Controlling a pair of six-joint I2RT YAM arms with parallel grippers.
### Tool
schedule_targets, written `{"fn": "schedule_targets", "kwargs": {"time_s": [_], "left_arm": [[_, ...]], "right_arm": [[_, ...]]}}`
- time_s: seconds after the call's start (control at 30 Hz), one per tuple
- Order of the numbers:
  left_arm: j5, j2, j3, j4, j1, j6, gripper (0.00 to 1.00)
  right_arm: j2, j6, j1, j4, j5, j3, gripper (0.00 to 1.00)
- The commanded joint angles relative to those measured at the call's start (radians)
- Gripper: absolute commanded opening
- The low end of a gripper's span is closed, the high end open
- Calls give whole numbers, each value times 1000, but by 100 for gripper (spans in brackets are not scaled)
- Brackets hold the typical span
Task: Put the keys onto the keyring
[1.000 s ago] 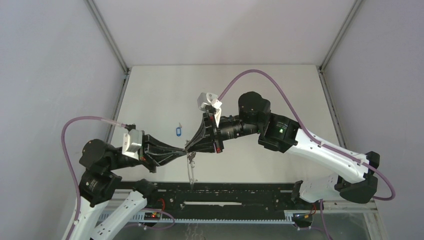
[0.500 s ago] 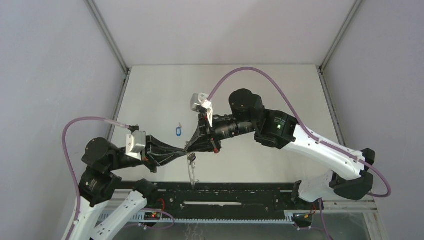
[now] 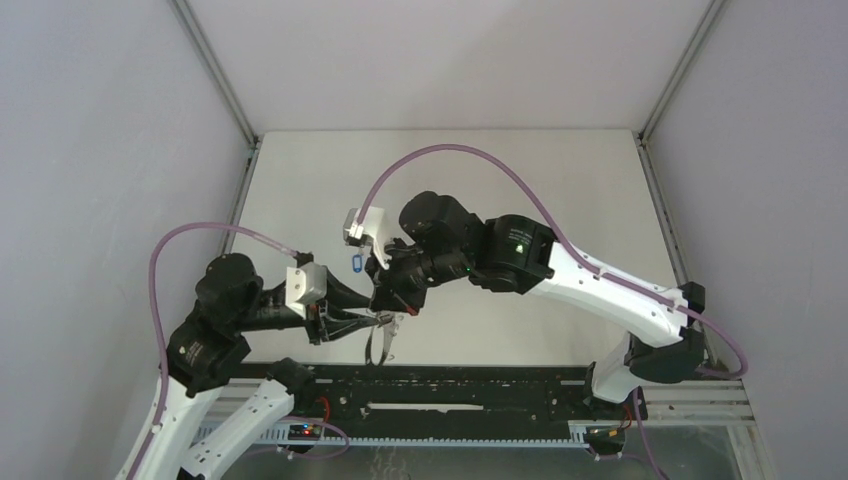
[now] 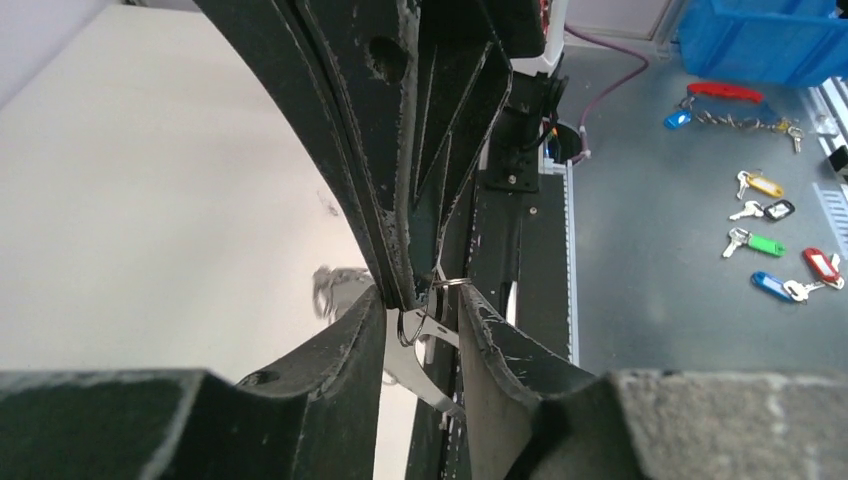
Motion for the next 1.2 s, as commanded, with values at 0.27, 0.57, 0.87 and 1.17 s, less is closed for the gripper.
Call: {"fn": "schedule_targets", "kwargs": {"time_s": [0.27,0.57,0.87,1.17], "left_arm": [[71,40,85,-170,-5,169,27],[85,49,120,-233,-5,223,28],[94,57,112,-225,-5,219,23],[95,57,106,-201,-5,173,6]], "right_arm": [[83,-96,51,-189,91,215,0],[106,-111,59,-225,75,249,0],[136,-126,70,-245,55,297,0],[159,-136,75,-232,17,321,0]]}}
